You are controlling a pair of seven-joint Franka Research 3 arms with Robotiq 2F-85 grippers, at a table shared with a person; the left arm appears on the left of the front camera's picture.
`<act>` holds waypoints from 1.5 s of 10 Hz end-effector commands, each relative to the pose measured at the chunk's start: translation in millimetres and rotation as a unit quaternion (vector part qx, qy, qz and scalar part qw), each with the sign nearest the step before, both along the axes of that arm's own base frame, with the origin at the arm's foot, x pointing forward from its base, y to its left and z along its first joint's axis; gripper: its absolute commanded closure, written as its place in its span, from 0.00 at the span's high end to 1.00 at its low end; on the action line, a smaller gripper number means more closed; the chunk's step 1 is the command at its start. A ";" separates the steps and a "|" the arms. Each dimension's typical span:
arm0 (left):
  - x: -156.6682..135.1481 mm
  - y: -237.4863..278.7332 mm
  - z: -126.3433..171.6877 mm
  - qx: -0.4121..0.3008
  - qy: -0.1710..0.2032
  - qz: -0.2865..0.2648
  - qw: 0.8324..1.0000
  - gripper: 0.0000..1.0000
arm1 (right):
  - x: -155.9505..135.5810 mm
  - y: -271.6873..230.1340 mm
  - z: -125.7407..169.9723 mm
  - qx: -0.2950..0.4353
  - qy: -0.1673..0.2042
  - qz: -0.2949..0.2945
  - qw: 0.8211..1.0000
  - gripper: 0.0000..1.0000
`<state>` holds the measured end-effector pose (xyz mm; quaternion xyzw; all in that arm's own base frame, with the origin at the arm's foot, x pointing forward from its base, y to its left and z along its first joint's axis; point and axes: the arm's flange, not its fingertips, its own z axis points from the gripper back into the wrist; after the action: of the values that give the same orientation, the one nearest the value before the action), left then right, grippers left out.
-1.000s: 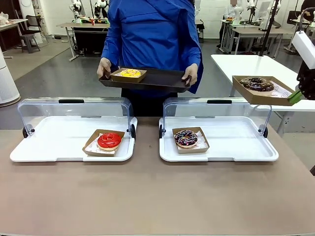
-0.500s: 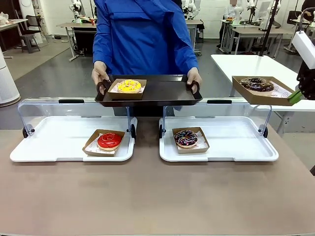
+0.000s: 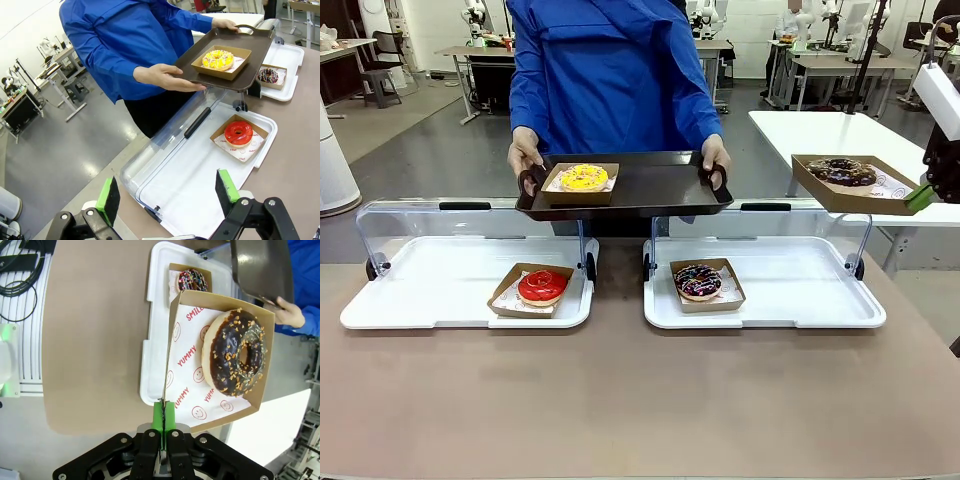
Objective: Provide the desired donut to the person.
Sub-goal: Place the picked Paper togo box onto the Handle tray extended by the person.
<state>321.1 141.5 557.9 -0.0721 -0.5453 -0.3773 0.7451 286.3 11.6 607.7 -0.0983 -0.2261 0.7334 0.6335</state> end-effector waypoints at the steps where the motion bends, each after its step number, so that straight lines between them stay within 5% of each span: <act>1: 0.5 -0.3 0.3 0.000 0.002 0.006 1.000 1.00 | -1.0 -2.5 -2.0 -0.013 -0.001 -0.005 1.000 0.00; 4: 0.5 -0.3 0.3 0.000 0.002 0.006 1.000 1.00 | 0.0 -0.1 0.0 0.000 0.000 0.000 1.000 0.01; 7: 0.5 -0.3 0.3 0.000 0.002 0.006 1.000 1.00 | 72.2 90.6 63.3 -0.064 0.046 -0.036 0.996 0.01; 9: 0.5 -0.3 0.3 0.000 0.002 0.006 1.000 1.00 | 118.0 159.3 78.5 -0.069 0.056 -0.060 0.994 0.01; 12: 0.5 -0.3 0.3 0.000 0.002 0.006 1.000 1.00 | 168.3 245.9 36.7 -0.054 0.060 -0.082 0.993 0.01; 15: 0.5 -0.3 0.3 0.000 0.002 0.006 1.000 1.00 | 205.4 285.3 -23.8 -0.046 0.025 -0.103 0.993 0.01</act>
<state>321.0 141.5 558.0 -0.0720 -0.5453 -0.3773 0.7450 485.2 292.0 589.8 -0.1063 -0.1559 0.6872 0.7016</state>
